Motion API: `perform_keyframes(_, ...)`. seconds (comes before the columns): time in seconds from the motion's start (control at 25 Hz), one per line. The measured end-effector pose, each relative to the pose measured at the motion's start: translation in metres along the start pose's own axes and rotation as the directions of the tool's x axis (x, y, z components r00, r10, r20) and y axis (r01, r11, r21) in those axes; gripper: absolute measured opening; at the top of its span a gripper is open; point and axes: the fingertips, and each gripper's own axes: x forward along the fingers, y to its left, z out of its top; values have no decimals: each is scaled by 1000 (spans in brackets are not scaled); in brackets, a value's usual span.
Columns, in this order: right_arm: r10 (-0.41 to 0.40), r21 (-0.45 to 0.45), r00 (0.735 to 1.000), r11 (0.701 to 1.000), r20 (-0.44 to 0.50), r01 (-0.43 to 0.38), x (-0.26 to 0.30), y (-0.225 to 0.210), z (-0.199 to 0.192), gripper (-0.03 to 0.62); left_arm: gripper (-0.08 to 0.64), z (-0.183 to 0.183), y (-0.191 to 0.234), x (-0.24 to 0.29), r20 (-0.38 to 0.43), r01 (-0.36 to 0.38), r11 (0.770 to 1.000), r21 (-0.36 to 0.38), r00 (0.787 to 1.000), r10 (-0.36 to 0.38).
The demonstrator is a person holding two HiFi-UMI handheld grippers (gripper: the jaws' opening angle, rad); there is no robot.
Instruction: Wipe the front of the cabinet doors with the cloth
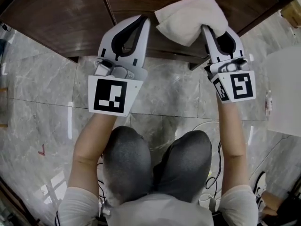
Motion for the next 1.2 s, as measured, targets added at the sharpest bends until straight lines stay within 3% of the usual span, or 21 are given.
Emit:
perform_keyframes(0.56, -138, 2, 990, 990, -39, 138, -58, -68, -18, 81, 18, -9, -31, 16, -4, 47, 999, -13, 999, -47)
perform_keyframes(0.88, -231, 26, 971, 972, -66, 233, -91, -98, -30, 80, 18, -12, -41, 12, -17, 51, 999, -16, 999, -51)
perform_keyframes(1.2, -200, 30, 979, 979, -33, 201, -96, -69, -9, 80, 18, -11, -32, -5, -19, 29, 1000, -7, 999, -29)
